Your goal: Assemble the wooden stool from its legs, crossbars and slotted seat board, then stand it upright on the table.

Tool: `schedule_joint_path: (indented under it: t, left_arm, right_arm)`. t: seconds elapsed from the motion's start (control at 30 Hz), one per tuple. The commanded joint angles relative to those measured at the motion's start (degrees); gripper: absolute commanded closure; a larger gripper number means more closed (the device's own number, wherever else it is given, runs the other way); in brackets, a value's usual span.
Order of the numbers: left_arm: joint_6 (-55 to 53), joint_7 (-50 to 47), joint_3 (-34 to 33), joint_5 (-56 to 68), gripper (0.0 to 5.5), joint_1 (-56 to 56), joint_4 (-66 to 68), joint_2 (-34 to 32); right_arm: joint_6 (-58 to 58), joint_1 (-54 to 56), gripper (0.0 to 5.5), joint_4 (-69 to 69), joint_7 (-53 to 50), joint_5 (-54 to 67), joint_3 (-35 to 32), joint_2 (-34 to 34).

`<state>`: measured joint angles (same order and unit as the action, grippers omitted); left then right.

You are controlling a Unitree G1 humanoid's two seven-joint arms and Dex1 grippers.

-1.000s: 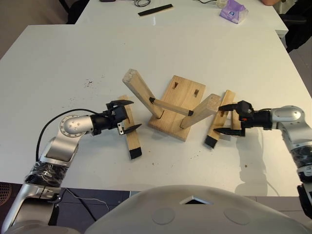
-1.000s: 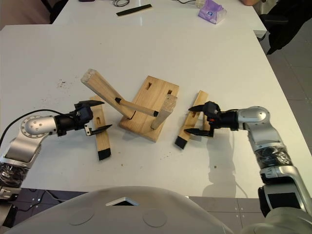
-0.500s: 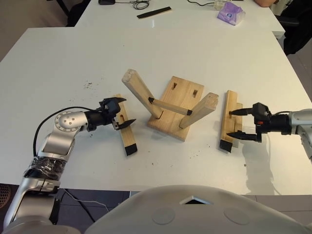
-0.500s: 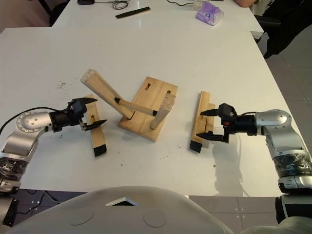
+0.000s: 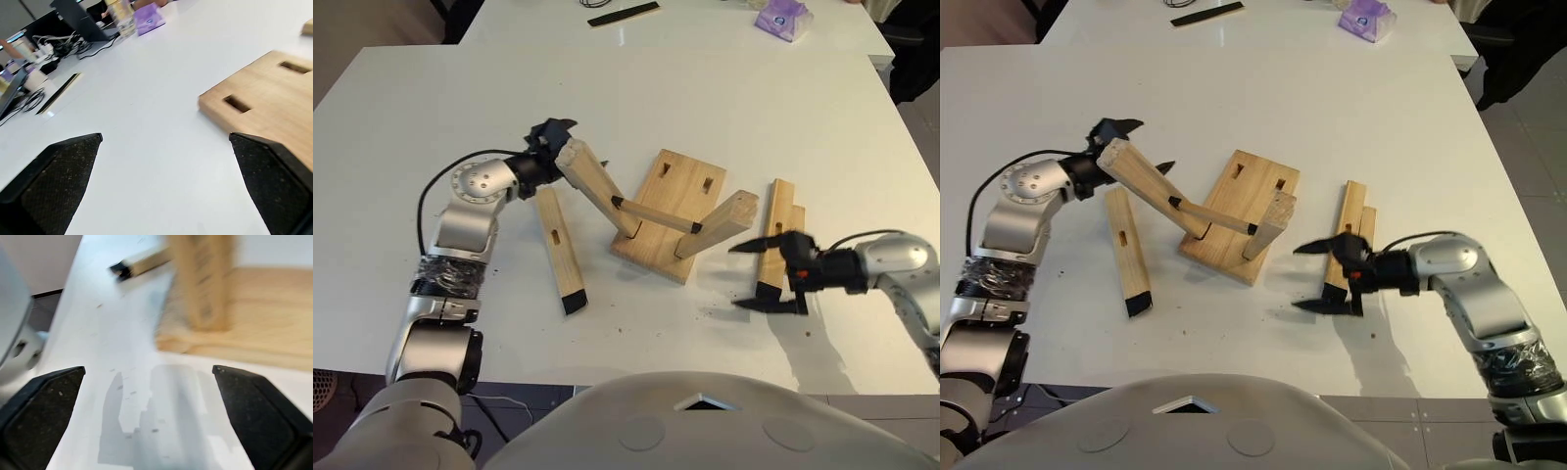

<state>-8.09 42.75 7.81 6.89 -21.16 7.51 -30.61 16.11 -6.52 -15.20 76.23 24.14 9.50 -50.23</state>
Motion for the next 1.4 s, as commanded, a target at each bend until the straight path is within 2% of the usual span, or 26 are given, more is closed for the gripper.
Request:
schedule_joint_path:
  t: [0.03,0.33,0.47,0.6,0.77,1.0,1.2,1.3,1.4]
  left_arm:
    - [-1.15,0.43,3.09,-1.6,0.7,4.13,-5.45,0.82]
    - [-6.71,-2.19,7.14,-1.44,0.7,11.29,-17.05,4.73]
    - [-7.34,-2.74,8.86,-2.55,0.7,14.06,-19.69,4.8]
    - [-6.72,-3.48,8.56,-2.93,0.7,15.14,-16.48,5.25]
    - [-5.42,-4.5,8.72,-3.34,0.7,15.7,-12.13,6.62]
    - [-4.99,-3.63,12.23,-4.36,0.7,15.19,-12.27,8.1]
    - [-10.43,3.37,12.97,0.68,0.7,15.6,-22.72,4.12]
    - [-15.13,7.37,9.25,5.47,0.7,13.46,-27.31,0.33]
    - [-17.09,8.77,5.48,7.33,0.7,8.65,-26.13,-1.71]
  right_arm:
    - [1.05,-0.18,0.69,-1.95,0.09,-1.66,4.7,1.42]
    - [3.04,-0.38,0.69,-0.86,-5.75,-4.81,9.18,5.72]
    - [1.77,1.43,0.69,4.4,-5.84,-5.35,7.09,5.59]
    - [-0.51,6.65,0.69,11.47,-7.02,-6.58,5.23,7.28]
    - [-1.4,12.65,0.69,16.77,-11.07,-7.81,5.27,13.28]
    - [-2.83,16.6,0.69,22.71,-15.5,-11.44,5.62,17.44]
    - [-4.71,17.34,0.69,25.71,-19.63,-13.69,4.14,19.43]
    - [-4.75,16.36,0.69,24.72,-19.79,-13.71,3.12,19.07]
    - [-4.26,14.33,0.69,22.91,-18.82,-13.38,2.93,17.72]
